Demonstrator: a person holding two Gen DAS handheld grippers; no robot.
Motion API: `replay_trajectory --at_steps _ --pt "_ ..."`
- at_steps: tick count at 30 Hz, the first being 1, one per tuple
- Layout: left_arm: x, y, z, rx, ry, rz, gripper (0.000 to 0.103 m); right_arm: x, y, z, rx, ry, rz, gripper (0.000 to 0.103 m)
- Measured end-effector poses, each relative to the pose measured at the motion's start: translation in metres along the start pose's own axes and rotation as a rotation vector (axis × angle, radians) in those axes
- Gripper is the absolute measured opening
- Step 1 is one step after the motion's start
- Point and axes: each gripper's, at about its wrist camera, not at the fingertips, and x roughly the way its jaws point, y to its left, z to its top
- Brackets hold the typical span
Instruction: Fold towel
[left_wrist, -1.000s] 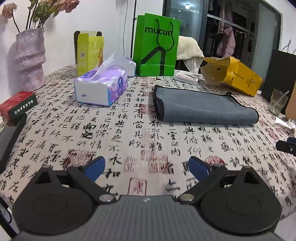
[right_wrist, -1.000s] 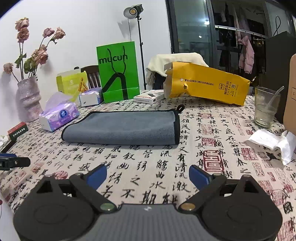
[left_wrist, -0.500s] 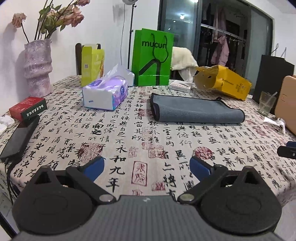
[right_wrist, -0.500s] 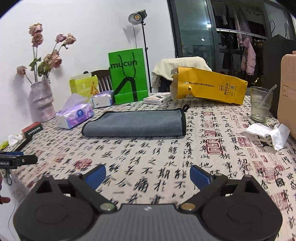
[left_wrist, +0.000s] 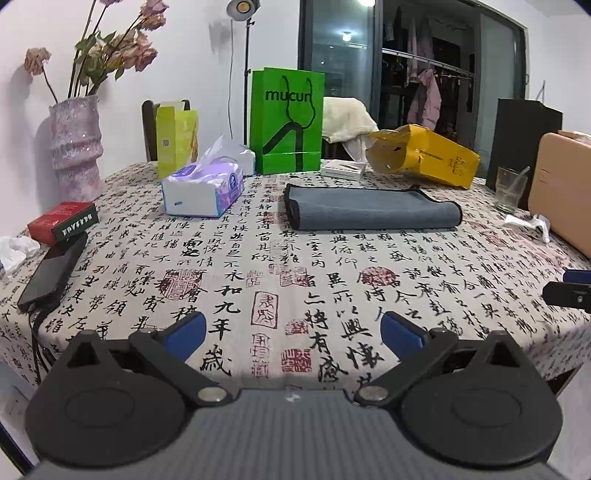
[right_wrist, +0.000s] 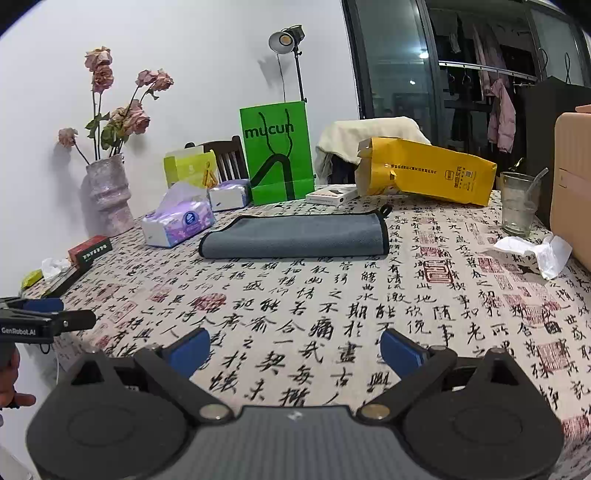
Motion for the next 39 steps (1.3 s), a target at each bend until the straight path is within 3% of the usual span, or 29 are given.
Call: replay_trajectory --at_steps 11,29,39 --pt "-0.03 -0.018 -0.008 0.064 -0.043 0.011 0.103 -0.03 0.009 -0.014 -0.015 -0.022 -0.014 0.099" --pt "-0.067 -0.025 -0.022 0.079 -0.081 -0.003 0.103 -0.074 0.003 -0.029 0.034 -0.04 -0.054 0.1" --pt "-0.079 -0.029 -0.034 0.083 -0.077 -0.019 0.103 -0.083 0.015 -0.039 0.049 -0.027 -0.031 0.1"
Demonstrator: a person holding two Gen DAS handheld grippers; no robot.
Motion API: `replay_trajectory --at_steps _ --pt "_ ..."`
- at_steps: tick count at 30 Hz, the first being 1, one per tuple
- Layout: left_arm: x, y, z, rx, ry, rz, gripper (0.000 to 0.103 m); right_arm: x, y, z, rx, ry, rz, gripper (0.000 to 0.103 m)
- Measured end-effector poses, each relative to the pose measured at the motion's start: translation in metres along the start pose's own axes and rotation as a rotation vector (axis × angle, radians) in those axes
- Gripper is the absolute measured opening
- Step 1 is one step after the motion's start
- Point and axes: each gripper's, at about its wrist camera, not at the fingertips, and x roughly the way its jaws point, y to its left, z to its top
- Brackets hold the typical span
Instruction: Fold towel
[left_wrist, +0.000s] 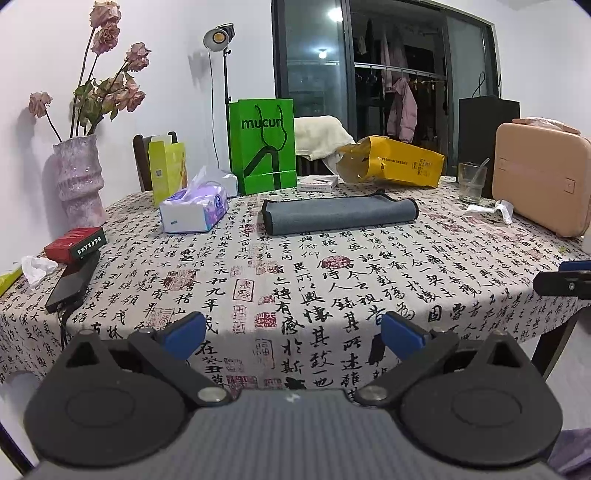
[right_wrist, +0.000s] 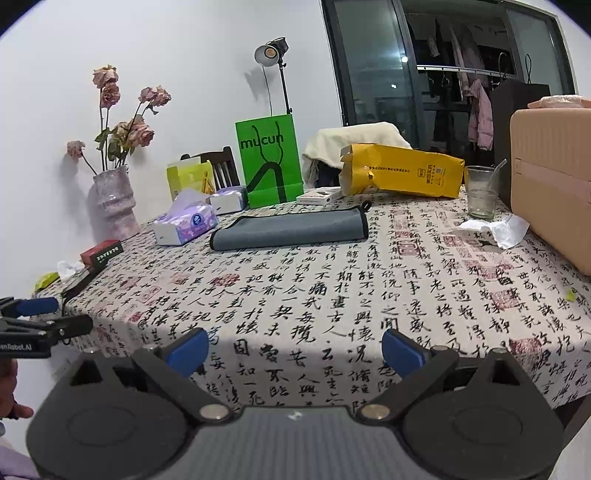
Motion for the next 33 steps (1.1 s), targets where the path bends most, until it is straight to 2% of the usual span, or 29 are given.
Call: replay_trajectory --at_steps 11,19,33 --pt "-0.013 -0.007 -0.013 -0.008 0.029 -0.041 0.103 -0.015 0.01 -0.013 0.009 0.003 0.02 0.101" --pt "-0.024 -0.009 -0.021 -0.019 0.019 -0.031 0.103 -0.018 0.024 -0.029 -0.016 0.036 0.027 0.101" --pt "-0.035 -0.012 -0.035 -0.037 0.047 -0.017 0.103 -0.033 0.034 -0.037 -0.01 0.042 0.051 0.101"
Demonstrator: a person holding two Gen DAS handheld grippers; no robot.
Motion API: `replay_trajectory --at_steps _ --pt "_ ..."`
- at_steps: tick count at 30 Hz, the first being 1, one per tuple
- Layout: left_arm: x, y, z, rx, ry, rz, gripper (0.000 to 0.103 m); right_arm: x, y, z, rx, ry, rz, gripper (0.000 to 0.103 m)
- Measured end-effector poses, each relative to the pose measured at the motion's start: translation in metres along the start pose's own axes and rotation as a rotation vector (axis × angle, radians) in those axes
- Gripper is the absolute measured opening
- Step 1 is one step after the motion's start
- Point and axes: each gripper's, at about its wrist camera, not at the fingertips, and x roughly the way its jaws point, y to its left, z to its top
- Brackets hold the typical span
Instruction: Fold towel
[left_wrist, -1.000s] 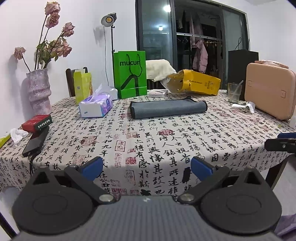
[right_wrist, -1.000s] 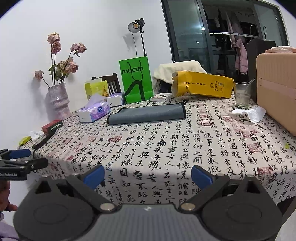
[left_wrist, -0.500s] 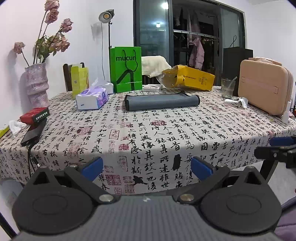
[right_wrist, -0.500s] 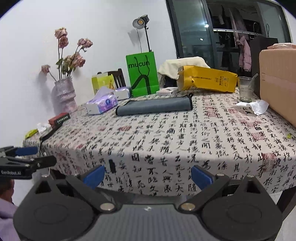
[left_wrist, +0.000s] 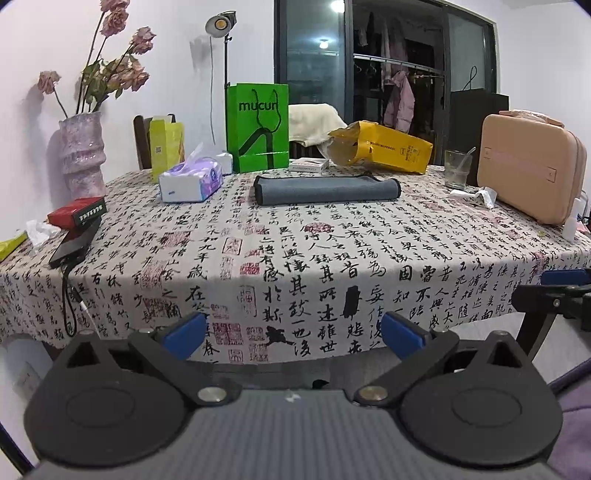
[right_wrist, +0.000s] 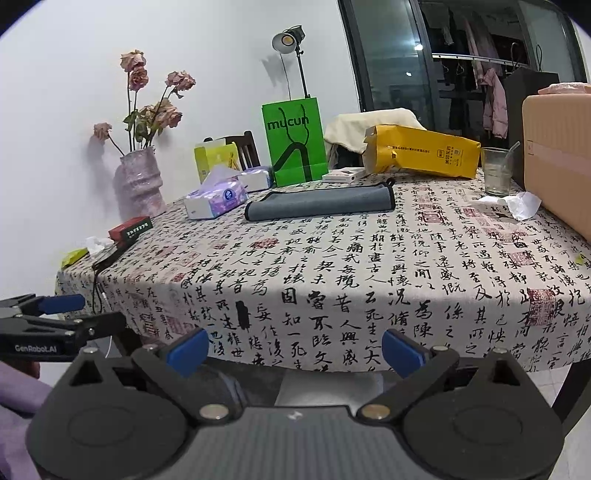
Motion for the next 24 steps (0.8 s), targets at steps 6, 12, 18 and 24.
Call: replay_trajectory --at_steps 6,12,18,24 --pt "-0.0055 -0.0019 -0.0015 -0.004 -0.012 0.012 0.103 -0.006 0.0023 -0.0052 0.002 0.015 0.004 0.101" --pt "-0.0064 -0.0034 -0.0015 0.0 -0.015 0.01 0.103 -0.0074 0.0051 -0.0066 -0.001 0.011 0.008 0.101" --pt "-0.0062 -0.0036 -0.0018 0.004 -0.02 0.013 0.103 -0.008 0.0047 -0.0067 0.005 0.01 0.001 0.101" --pt "-0.0063 -0.0047 -0.0007 0.006 -0.022 0.016 0.103 -0.0068 0.0019 -0.0062 0.016 0.011 -0.009 0.101"
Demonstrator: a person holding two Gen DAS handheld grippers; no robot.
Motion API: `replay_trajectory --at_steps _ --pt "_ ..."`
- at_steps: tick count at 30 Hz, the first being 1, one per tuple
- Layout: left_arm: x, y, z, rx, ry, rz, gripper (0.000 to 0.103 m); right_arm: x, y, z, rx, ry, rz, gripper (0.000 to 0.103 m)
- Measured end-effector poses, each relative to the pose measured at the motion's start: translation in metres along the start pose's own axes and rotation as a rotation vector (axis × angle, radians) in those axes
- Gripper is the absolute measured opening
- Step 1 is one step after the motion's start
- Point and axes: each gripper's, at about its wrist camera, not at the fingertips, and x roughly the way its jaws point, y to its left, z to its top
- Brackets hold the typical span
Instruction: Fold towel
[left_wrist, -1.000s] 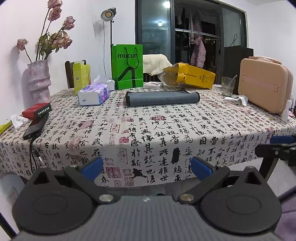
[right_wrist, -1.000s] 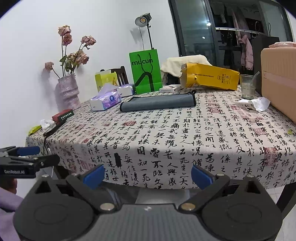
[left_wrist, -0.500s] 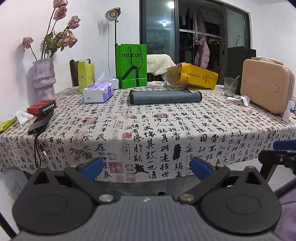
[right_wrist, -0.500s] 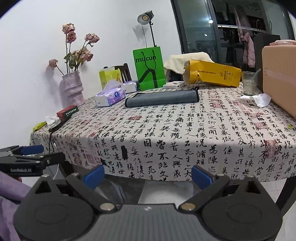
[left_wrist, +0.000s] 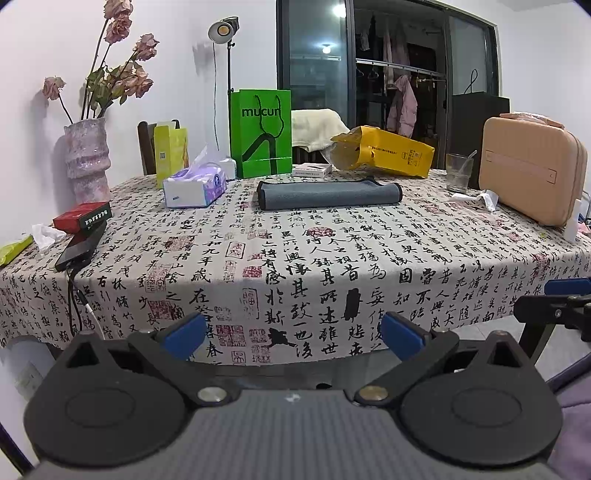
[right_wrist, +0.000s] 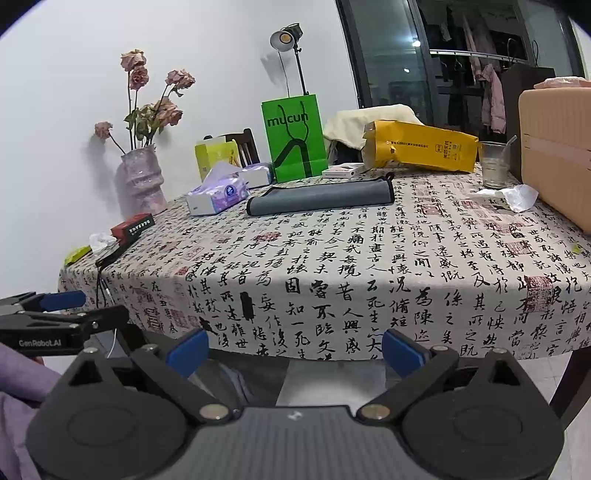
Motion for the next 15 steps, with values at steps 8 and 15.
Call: replay_trajectory --at_steps 8,15 --pt "-0.0018 -0.0007 0.0005 0.004 -0.006 0.003 0.103 -0.0001 0.0008 0.0004 -0.004 -0.004 -0.001 0.101" --pt "-0.0019 -0.0008 0.0006 0.004 -0.003 0.002 0.103 0.0004 0.0004 0.0001 -0.002 -0.003 -0.001 0.101"
